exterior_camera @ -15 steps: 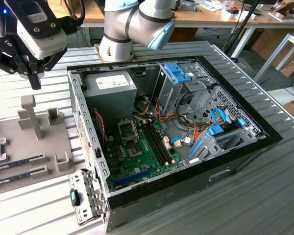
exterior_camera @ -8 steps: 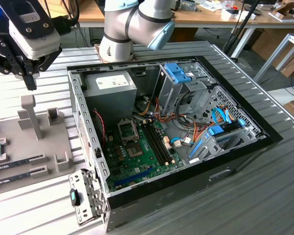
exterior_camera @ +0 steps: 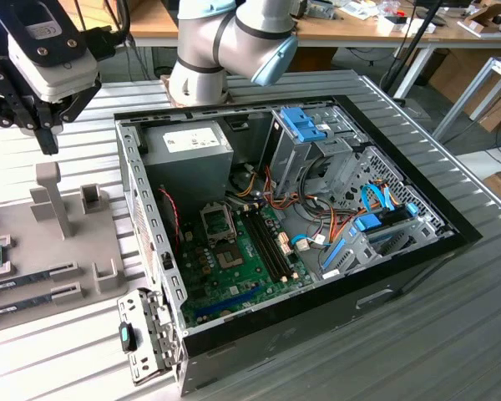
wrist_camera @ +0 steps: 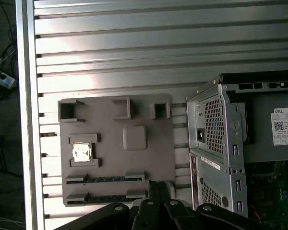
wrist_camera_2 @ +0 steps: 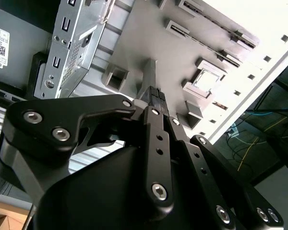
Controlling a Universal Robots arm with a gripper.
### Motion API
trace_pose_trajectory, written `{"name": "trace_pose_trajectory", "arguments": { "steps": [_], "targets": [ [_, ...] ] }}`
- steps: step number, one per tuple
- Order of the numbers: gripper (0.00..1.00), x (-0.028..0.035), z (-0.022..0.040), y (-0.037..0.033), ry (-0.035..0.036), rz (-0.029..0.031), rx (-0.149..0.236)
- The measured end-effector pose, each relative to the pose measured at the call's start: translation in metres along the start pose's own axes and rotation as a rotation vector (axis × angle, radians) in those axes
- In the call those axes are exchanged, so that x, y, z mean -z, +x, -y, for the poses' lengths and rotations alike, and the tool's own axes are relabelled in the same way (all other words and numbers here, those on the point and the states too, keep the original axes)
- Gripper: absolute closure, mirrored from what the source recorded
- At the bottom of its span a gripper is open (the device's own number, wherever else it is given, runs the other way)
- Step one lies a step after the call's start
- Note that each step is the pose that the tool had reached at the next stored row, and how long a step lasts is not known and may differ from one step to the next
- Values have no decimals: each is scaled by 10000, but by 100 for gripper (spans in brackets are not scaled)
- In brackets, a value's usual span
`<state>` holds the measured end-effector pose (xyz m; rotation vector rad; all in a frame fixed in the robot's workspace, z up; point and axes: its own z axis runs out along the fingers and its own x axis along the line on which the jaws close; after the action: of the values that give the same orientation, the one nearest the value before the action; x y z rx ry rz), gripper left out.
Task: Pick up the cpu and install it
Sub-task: 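Reach for the cpu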
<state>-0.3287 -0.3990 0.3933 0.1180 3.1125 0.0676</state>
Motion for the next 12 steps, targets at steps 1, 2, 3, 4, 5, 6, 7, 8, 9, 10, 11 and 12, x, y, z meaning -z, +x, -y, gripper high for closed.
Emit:
{"name": "trace_pose_trajectory", "arguments": {
  "steps": [1,2,3,4,5,6,7,8,9,10,11,12],
  "targets": [
    [89,0,0,8,0,0,0],
    [89,0,1,13,0,0,0],
    [89,0,2,18,-1,0,0],
    [89,1,2,26,0,0,0],
    [89,1,2,31,0,0,0],
    [89,1,3,37,0,0,1],
    [89,1,3,43,0,0,0],
    [89,2,4,53,0,0,0],
    [89,2,4,60,0,0,0],
    [89,2,5,66,0,0,0],
    [89,2,5,73,0,0,0],
    [89,2,6,78,0,0,0]
  ]
}}
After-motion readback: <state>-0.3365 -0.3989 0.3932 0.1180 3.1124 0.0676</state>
